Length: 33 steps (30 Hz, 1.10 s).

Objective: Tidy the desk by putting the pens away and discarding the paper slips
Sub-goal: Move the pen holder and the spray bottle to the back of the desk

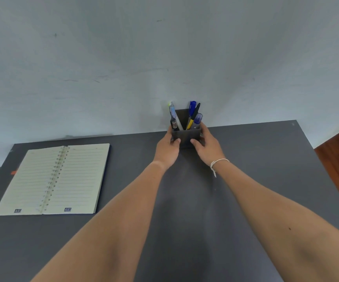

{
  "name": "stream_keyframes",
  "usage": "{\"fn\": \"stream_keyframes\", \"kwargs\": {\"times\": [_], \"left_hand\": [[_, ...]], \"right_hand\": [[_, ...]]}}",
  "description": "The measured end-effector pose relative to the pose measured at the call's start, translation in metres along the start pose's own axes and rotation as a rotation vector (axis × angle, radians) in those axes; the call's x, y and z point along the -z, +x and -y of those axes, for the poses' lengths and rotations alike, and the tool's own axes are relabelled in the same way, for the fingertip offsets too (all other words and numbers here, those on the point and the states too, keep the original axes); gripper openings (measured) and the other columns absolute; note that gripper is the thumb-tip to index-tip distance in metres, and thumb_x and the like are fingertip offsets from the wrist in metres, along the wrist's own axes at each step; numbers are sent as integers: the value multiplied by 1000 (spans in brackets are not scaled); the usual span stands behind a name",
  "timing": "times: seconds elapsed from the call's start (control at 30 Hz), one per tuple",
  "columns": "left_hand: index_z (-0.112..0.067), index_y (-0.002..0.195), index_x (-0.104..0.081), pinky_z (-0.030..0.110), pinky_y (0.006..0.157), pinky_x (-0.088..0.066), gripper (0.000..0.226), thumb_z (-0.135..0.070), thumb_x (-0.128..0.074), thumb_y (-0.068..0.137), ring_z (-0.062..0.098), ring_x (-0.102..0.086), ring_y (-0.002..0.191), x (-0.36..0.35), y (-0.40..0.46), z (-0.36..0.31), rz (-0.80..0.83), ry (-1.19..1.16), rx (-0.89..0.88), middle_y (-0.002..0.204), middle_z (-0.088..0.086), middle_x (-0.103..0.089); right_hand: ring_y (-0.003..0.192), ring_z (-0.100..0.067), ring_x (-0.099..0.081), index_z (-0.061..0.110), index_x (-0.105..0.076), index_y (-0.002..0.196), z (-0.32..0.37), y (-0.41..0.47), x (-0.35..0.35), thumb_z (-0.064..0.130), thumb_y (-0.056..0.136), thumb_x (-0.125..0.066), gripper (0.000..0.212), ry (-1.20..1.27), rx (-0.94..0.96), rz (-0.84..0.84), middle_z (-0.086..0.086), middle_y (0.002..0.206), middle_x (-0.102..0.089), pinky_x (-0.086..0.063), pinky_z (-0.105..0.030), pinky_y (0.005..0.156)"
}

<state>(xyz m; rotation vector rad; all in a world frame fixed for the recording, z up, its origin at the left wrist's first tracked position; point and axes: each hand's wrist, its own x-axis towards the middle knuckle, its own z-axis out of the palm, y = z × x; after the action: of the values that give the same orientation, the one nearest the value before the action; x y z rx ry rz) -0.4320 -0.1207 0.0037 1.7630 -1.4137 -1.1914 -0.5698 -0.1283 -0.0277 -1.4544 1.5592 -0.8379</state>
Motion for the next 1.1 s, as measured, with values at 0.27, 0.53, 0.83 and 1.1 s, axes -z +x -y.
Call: {"fn": "stream_keyframes", "kwargs": {"times": [0.27,0.53,0.83,1.1], "left_hand": [[-24,149,-17,31,107,-35,60,-12,-43,96,24,-44,132,0,-4,-7,-3,25,24,144,5,-47],[-22,149,-16,27,107,-30,60,-17,-43,96,22,-36,138,14,-33,-23,34,24,13,151,3,-37],[-18,145,-29,22,99,-29,53,-22,-45,95,21,-38,136,45,-94,-43,46,72,-75,150,5,-37],[-15,144,-34,23,105,-29,52,-26,-46,95,16,-39,136,80,-146,-43,52,82,-129,148,6,-42]], "right_hand": [[135,-25,-40,28,-13,147,5,-3,6,21,90,-55,71,-26,-32,34,-3,150,-38,-33,-39,110],[138,-25,-35,28,-15,147,17,-34,18,26,90,-55,69,-23,-73,-15,-2,154,-29,-33,-40,112],[132,-24,-44,26,-23,145,50,-97,22,23,90,-55,64,5,-42,-40,-1,150,-36,-35,-35,106],[127,-21,-47,27,-32,142,70,-151,-2,25,91,-54,56,6,-41,-10,-1,144,-45,-38,-28,98]]}}
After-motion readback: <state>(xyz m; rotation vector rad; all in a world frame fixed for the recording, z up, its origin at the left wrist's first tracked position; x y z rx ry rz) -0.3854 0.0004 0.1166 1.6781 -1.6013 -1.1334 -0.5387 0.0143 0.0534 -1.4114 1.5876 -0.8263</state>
